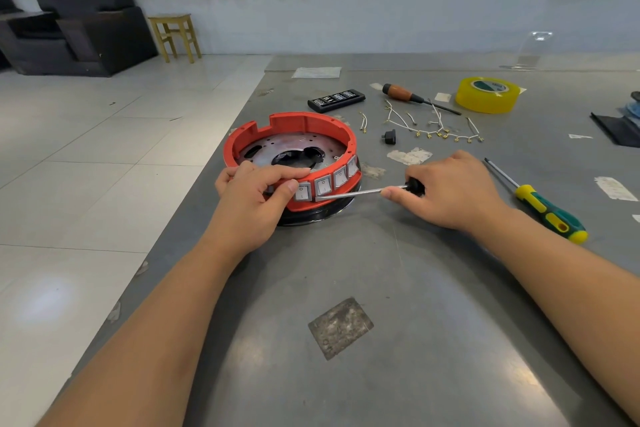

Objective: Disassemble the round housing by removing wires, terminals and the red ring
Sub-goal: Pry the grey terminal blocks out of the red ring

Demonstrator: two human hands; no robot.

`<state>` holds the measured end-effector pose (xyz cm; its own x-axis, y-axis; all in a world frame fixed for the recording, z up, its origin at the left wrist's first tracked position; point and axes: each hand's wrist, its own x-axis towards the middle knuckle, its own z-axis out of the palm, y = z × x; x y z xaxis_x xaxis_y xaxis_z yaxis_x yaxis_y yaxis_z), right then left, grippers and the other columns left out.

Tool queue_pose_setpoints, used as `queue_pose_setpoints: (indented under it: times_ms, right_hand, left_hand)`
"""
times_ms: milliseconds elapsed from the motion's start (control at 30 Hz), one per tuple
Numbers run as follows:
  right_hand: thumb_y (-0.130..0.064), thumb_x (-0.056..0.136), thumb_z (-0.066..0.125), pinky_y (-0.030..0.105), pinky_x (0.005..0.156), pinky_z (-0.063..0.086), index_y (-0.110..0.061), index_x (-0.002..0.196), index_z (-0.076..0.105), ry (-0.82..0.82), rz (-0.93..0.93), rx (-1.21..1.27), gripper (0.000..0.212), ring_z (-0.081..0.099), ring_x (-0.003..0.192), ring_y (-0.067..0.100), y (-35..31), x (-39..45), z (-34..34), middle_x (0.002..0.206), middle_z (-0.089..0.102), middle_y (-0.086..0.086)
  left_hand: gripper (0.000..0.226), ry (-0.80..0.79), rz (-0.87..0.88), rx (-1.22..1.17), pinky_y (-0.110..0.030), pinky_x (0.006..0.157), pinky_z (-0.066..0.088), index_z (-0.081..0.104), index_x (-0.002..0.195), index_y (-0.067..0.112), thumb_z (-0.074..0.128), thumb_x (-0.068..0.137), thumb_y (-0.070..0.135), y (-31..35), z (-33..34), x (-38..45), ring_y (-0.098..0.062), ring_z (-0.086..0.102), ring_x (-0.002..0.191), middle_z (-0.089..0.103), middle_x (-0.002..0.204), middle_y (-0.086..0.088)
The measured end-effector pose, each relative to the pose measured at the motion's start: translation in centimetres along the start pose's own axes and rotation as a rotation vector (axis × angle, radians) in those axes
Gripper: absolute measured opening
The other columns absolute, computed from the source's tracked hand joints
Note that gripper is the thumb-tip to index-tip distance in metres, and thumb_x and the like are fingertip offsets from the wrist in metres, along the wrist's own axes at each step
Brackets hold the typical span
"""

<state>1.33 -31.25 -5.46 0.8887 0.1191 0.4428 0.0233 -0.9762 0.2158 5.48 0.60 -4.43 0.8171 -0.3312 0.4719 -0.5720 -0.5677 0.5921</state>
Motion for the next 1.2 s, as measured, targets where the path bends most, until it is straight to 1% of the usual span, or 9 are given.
queue_pose_setpoints:
  times_ms: [100,300,367,433,533,767,867,967,1200]
  right_hand:
    - [-0.087,0.085,0.013,0.036,0.077,0.036,-0.027,0.069,0.049,0.028,0.005,0.038,0.072,0.05,0.061,0.017,0.1,0.3,0.4,0.06,0.052,-0.009]
    - [-0.083,0.09,0.021,0.042,0.085,0.029,-0.026,0.078,0.052,0.088,-0.014,0.11,0.066,0.052,0.075,0.018,0.0,1.0,1.1,0.069,0.053,-0.011]
    - [-0.082,0.09,0.021,0.044,0.087,0.028,-0.026,0.081,0.054,0.075,-0.015,0.123,0.065,0.053,0.08,0.018,0.0,1.2,1.2,0.073,0.054,-0.011]
    - [-0.082,0.09,0.019,0.044,0.088,0.027,-0.027,0.084,0.054,0.061,-0.018,0.134,0.066,0.053,0.085,0.017,0.0,1.5,1.3,0.077,0.055,-0.01]
    - [-0.082,0.09,0.017,0.043,0.089,0.026,-0.026,0.088,0.055,0.047,-0.025,0.129,0.068,0.053,0.088,0.018,-0.1,1.6,1.3,0.081,0.055,-0.008]
    - [-0.082,0.092,0.024,0.044,0.093,0.036,-0.031,0.078,0.043,0.134,-0.053,0.031,0.057,0.056,0.071,0.02,0.9,0.4,-0.4,0.067,0.052,-0.012]
    - [-0.084,0.09,0.018,0.04,0.082,0.039,-0.025,0.071,0.05,0.137,-0.01,0.016,0.069,0.051,0.065,0.021,1.3,0.0,-1.4,0.062,0.05,-0.01]
    - [-0.082,0.09,0.022,0.038,0.071,0.039,-0.024,0.067,0.049,0.136,0.032,0.039,0.068,0.048,0.061,0.022,1.0,-0.1,-2.0,0.058,0.046,-0.009]
    - [-0.08,0.092,0.026,0.035,0.065,0.038,-0.025,0.065,0.048,0.148,0.037,-0.031,0.065,0.043,0.052,0.019,-0.1,-0.2,-2.4,0.052,0.037,-0.012]
  left_hand:
    - [0.036,-0.006,-0.009,-0.017,-0.04,0.112,0.019,0.058,0.11,0.064,0.059,0.105,0.028,0.0,-0.1,0.1,0.028,0.026,0.106,0.048,0.097,0.03]
    - [0.037,-0.025,0.016,-0.027,-0.034,0.105,0.013,0.06,0.11,0.061,0.057,0.106,0.024,0.2,0.0,0.0,0.032,0.023,0.109,0.048,0.098,0.035]
    - [0.039,-0.043,0.003,-0.022,-0.034,0.106,0.013,0.057,0.106,0.064,0.056,0.107,0.026,0.3,0.0,0.0,0.019,0.029,0.103,0.048,0.101,0.034]
    - [0.038,-0.06,-0.026,-0.023,-0.034,0.109,0.013,0.055,0.102,0.067,0.054,0.107,0.029,0.3,0.0,0.2,0.001,0.027,0.107,0.048,0.105,0.031]
    - [0.035,-0.076,-0.05,-0.042,-0.035,0.108,0.015,0.056,0.101,0.069,0.057,0.105,0.034,0.0,0.1,0.2,-0.002,0.022,0.109,0.048,0.107,0.027]
    - [0.034,-0.105,-0.034,0.026,-0.033,0.109,0.016,0.05,0.118,0.066,0.067,0.097,0.046,-0.8,0.1,-0.2,-0.013,0.028,0.121,0.054,0.116,0.012]
    - [0.029,-0.092,-0.024,-0.004,-0.033,0.109,0.018,0.05,0.11,0.066,0.068,0.093,0.051,-0.9,0.1,-0.3,-0.007,0.026,0.113,0.054,0.112,0.013]
    - [0.023,-0.087,-0.02,0.007,-0.032,0.109,0.017,0.049,0.105,0.066,0.061,0.089,0.055,-0.7,0.2,-0.4,-0.013,0.029,0.117,0.056,0.113,0.009]
    - [0.02,-0.074,-0.034,0.005,-0.029,0.106,0.015,0.052,0.105,0.062,0.061,0.099,0.045,-0.7,0.4,-0.3,-0.021,0.03,0.124,0.054,0.111,0.007]
